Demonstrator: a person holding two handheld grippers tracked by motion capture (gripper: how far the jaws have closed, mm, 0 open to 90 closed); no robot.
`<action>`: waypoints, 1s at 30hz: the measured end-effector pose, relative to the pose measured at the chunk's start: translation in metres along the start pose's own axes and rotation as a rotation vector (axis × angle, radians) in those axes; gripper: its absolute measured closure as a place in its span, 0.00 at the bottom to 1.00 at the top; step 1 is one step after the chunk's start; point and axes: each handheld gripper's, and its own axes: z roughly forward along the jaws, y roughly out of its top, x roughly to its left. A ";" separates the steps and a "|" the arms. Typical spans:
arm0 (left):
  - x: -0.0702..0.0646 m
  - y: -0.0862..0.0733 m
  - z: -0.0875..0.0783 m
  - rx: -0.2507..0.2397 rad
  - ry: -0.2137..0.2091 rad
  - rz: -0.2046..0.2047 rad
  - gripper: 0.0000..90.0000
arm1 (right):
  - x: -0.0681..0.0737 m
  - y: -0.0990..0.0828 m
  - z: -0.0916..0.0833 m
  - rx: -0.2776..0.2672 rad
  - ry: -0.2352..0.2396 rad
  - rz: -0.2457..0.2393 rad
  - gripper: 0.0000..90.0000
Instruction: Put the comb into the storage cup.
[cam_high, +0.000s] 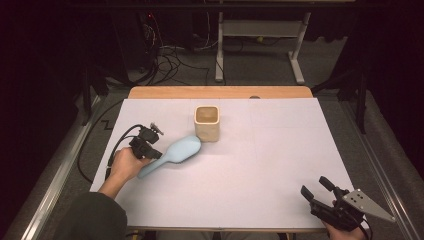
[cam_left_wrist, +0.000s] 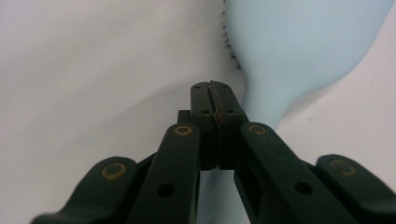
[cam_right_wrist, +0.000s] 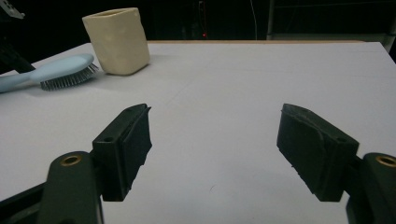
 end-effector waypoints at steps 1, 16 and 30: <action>0.000 -0.001 -0.001 0.002 -0.003 0.001 0.99 | 0.000 0.000 0.000 0.000 0.000 0.000 0.29; -0.005 -0.011 -0.004 -0.019 -0.031 -0.009 0.99 | 0.000 0.000 0.000 -0.002 -0.004 0.003 0.29; -0.011 -0.020 -0.007 -0.037 -0.056 -0.014 0.99 | 0.000 0.000 0.000 -0.001 -0.005 0.002 0.29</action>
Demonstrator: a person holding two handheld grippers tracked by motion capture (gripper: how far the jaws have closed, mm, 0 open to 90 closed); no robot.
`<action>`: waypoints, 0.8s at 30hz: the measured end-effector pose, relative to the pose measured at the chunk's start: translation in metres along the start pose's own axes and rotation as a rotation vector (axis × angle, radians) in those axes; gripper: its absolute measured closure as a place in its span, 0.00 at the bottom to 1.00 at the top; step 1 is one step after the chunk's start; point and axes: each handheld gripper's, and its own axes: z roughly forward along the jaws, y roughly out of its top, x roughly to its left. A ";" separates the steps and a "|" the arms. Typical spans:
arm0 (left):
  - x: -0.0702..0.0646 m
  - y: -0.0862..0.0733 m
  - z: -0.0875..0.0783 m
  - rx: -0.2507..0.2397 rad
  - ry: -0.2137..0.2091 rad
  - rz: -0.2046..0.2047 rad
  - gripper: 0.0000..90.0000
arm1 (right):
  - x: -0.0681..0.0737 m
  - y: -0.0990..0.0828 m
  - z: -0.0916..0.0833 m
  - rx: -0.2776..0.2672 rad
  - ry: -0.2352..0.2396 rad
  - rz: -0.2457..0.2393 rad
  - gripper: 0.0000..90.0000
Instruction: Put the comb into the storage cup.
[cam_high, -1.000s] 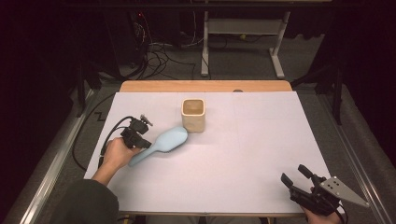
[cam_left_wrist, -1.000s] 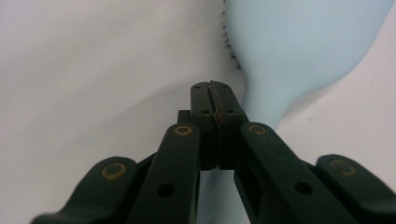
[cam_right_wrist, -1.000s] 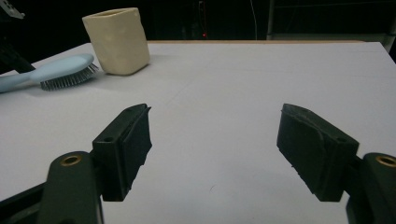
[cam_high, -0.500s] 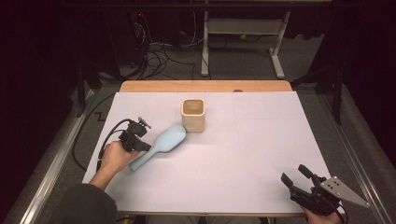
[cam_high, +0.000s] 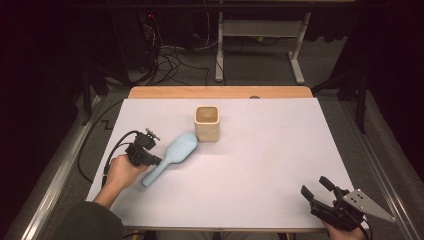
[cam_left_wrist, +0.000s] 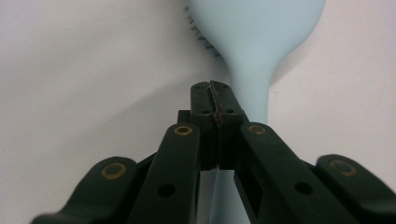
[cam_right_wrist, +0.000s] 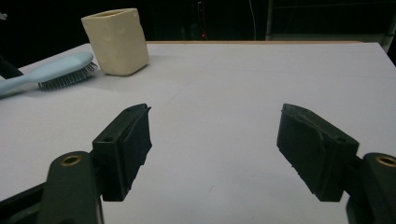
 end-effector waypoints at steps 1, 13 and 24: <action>-0.001 0.000 0.000 -0.003 -0.002 0.000 0.99 | 0.000 0.000 0.000 0.000 0.000 -0.001 0.29; -0.008 -0.003 0.000 -0.009 -0.022 0.004 0.99 | 0.000 0.000 0.000 -0.001 0.001 0.001 0.29; -0.011 -0.006 0.000 -0.018 -0.031 -0.009 0.99 | 0.000 0.000 0.000 -0.002 0.003 0.004 0.29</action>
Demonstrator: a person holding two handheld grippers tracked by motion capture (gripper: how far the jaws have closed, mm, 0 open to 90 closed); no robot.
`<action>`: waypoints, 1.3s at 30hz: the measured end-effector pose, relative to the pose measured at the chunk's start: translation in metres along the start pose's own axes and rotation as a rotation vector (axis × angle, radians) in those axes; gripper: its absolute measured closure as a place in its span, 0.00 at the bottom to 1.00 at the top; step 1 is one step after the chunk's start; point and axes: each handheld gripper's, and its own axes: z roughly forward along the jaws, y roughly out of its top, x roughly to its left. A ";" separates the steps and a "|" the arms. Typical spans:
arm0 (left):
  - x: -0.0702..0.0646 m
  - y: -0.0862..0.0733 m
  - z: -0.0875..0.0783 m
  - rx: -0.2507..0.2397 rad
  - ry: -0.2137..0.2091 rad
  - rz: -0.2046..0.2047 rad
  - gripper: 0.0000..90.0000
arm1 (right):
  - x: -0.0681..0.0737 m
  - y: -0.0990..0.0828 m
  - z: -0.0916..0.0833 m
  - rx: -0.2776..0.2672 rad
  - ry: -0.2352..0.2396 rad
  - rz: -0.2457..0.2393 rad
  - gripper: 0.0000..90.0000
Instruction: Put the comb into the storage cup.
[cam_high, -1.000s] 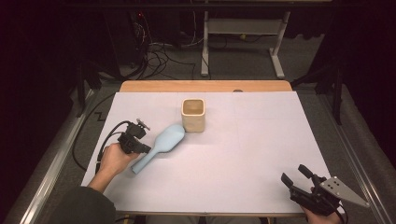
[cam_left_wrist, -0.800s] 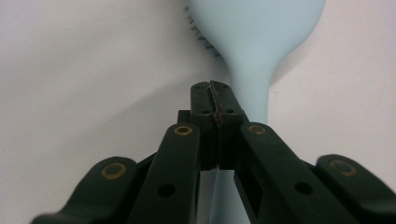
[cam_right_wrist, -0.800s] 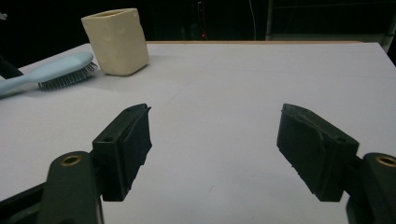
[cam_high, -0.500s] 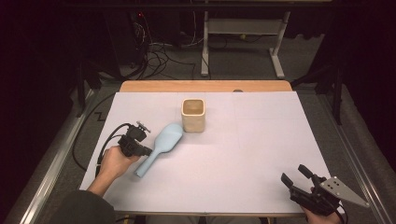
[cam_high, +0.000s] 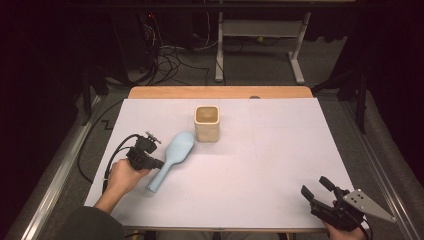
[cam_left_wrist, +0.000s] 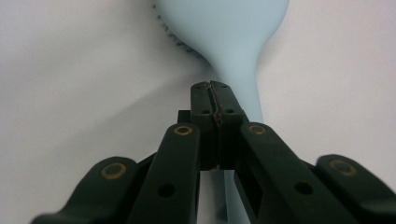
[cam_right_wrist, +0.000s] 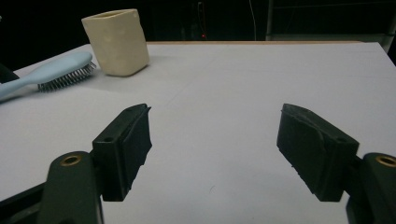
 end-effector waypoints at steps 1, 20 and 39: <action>-0.001 0.000 0.000 0.000 -0.002 0.001 0.99 | 0.000 0.000 0.000 0.001 -0.001 0.000 0.29; -0.004 -0.004 -0.003 -0.026 0.003 -0.020 0.97 | 0.000 0.000 -0.001 -0.001 -0.004 -0.005 0.29; -0.011 -0.008 -0.015 -0.091 0.025 -0.049 0.67 | 0.000 0.000 0.000 -0.001 -0.006 -0.006 0.29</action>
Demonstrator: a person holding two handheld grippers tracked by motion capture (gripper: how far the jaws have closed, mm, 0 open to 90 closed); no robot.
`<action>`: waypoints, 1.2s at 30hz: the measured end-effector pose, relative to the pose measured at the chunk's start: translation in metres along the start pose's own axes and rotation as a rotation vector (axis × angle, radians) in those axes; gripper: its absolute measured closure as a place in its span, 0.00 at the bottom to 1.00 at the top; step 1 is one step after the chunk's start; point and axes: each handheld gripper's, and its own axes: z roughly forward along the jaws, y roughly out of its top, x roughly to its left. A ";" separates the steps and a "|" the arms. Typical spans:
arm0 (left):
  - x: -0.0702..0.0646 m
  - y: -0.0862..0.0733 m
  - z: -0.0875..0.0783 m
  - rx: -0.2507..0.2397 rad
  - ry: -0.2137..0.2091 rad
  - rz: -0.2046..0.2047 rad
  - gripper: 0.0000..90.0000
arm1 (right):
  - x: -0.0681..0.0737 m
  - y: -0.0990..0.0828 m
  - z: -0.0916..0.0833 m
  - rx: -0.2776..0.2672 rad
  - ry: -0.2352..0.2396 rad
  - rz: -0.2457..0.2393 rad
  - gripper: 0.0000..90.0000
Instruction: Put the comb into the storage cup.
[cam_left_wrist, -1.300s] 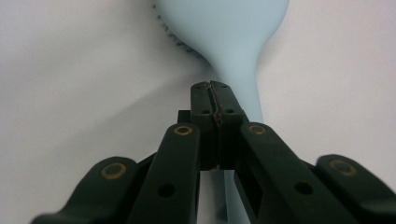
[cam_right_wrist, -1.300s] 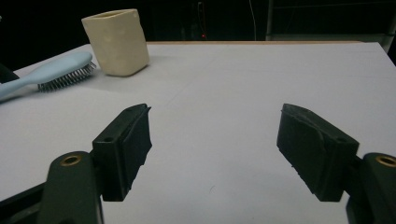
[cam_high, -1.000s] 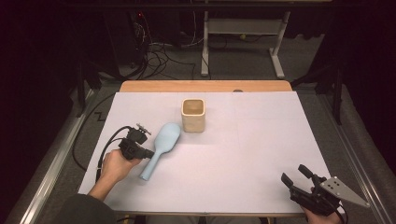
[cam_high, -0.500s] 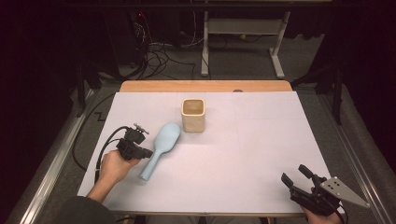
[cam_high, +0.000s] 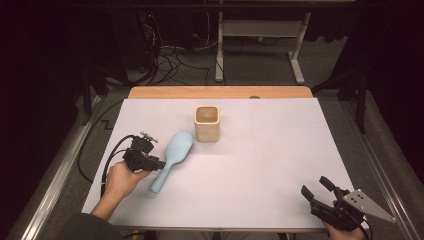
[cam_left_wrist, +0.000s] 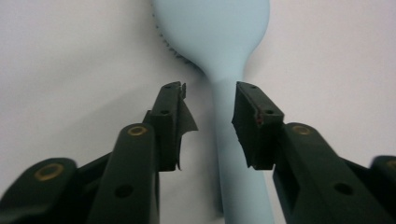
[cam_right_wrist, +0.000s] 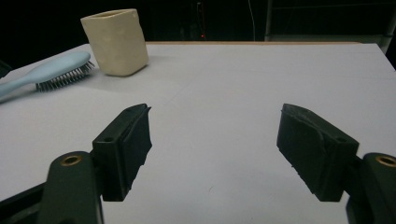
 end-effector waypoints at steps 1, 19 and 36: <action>-0.001 0.000 0.000 0.001 0.002 0.001 0.64 | 0.000 0.000 0.000 -0.001 0.000 -0.002 0.29; -0.018 0.008 0.015 0.035 0.033 -0.002 0.52 | 0.000 0.000 0.000 -0.001 -0.001 -0.003 0.29; -0.024 0.013 0.034 0.093 0.066 -0.016 0.50 | 0.000 0.000 0.000 -0.002 0.000 -0.004 0.29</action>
